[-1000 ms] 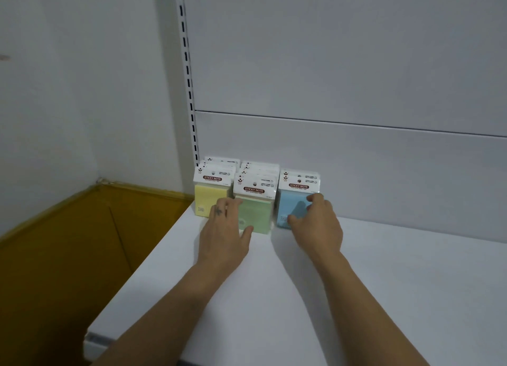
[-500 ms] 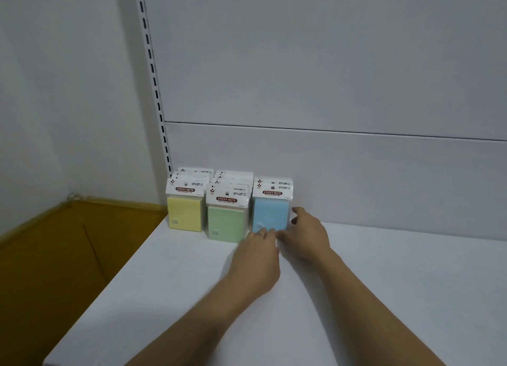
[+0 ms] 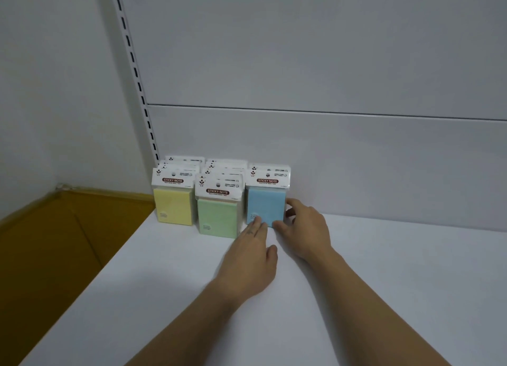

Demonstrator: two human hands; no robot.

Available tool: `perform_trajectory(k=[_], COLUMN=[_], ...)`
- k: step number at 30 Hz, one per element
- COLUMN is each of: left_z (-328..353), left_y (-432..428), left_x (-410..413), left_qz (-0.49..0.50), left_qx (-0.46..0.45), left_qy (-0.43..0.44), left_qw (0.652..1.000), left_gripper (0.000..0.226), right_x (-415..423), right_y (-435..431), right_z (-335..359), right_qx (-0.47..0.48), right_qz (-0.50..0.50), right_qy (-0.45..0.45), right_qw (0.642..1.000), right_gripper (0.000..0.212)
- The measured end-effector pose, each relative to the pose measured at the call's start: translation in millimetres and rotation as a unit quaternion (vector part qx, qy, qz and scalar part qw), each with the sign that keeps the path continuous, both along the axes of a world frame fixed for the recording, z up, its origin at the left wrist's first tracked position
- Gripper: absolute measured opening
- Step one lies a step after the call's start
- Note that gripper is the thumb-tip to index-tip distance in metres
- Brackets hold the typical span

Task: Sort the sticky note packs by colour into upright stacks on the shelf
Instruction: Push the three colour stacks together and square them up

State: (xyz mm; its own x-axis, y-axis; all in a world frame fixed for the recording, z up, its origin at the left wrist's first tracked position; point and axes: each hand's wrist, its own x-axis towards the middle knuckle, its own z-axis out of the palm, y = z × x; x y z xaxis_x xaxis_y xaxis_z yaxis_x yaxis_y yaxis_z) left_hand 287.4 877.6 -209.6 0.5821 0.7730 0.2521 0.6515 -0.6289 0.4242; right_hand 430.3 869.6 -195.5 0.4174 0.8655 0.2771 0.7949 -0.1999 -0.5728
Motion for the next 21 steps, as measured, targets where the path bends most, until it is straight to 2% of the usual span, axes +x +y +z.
perform_trajectory(k=[9, 14, 17, 19, 21], left_z=[-1.3, 6.8, 19.1, 27.0, 33.2], left_y=[1.4, -5.3, -12.5, -11.5, -3.5], left_x=[1.3, -5.8, -16.2, -26.6, -38.2], left_qz=[-0.004, -0.011, -0.012, 0.004, 0.043], left_qx=[0.002, 0.004, 0.082, 0.165, 0.224], left_qy=[0.001, -0.029, -0.051, -0.055, -0.05], left_qw=[1.0, 0.999, 0.995, 0.985, 0.972], left_gripper=[0.059, 0.058, 0.047, 0.039, 0.044], right_x=[-2.0, -3.0, -5.0, -11.9, -20.8], right_y=[1.0, -9.3, -18.8, -24.6, -26.9], right_z=[0.9, 4.8, 12.2, 16.3, 15.2], right_qx=[-0.008, 0.001, 0.06, 0.093, 0.1], right_qz=[-0.011, -0.023, -0.031, -0.008, 0.018], right_qy=[0.005, 0.011, -0.038, -0.113, -0.189], right_qw=[1.0, 1.0, 0.997, 0.989, 0.977], right_gripper=[0.053, 0.067, 0.072, 0.064, 0.06])
